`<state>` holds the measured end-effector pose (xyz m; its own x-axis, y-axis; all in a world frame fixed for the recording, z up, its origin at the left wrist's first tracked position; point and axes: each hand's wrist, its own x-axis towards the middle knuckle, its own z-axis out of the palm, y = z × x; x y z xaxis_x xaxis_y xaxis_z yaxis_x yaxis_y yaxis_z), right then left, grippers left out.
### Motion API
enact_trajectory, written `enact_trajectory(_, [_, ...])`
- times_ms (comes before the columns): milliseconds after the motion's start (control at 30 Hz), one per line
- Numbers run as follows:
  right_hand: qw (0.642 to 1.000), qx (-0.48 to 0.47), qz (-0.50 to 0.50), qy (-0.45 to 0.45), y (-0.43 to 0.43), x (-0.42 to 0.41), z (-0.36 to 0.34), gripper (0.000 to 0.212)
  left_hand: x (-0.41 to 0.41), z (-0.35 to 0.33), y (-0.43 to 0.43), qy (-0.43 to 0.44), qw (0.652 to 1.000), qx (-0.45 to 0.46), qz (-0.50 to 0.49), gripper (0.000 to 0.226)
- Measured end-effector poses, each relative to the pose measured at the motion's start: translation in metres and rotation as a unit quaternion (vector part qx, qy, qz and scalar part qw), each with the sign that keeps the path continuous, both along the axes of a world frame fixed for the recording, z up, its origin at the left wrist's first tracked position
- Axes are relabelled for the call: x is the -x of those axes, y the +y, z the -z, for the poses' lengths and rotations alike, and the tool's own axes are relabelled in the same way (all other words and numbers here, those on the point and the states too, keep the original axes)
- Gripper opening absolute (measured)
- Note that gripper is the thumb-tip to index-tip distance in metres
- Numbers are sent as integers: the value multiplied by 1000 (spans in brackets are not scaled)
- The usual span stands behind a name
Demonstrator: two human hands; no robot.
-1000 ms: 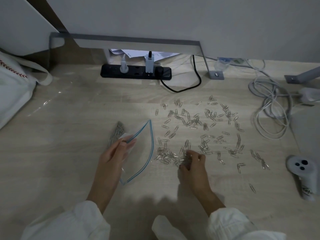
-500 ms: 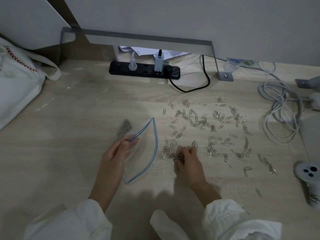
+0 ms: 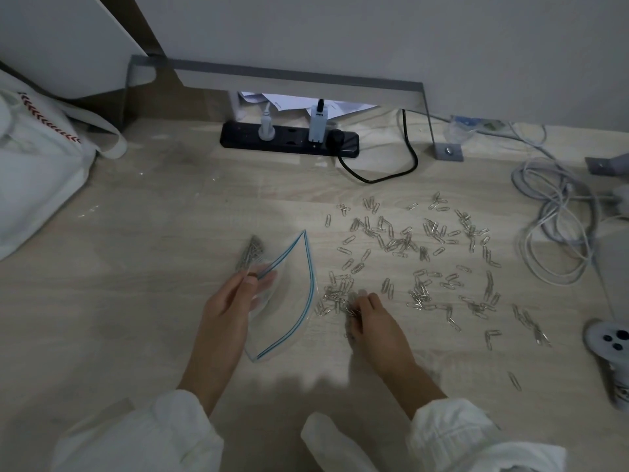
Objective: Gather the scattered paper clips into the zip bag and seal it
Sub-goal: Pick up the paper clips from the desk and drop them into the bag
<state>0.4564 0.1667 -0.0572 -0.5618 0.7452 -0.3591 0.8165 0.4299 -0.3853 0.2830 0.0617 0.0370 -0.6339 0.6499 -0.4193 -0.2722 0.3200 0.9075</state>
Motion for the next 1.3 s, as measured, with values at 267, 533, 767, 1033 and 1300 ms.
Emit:
enact_trajectory(267, [997, -7, 67, 25, 1, -1, -7, 25, 1, -1, 6, 1, 1000, 1, 9, 28])
enact_trajectory(533, [947, 72, 270, 158, 8, -6, -20, 8, -3, -3, 16, 2, 1000, 3, 26, 26])
enact_trajectory(767, [852, 179, 328, 367, 11, 20, -85, 15, -4, -5, 25, -13, 1000, -8, 27, 26])
enact_trajectory(1033, [919, 168, 145, 325, -18, 61, -117, 15, -8, -5, 33, -3, 999, -4, 34, 28])
enact_trajectory(1300, [917, 80, 167, 353, -2, 35, -97, 18, -10, -2, 35, 0, 999, -6, 35, 28])
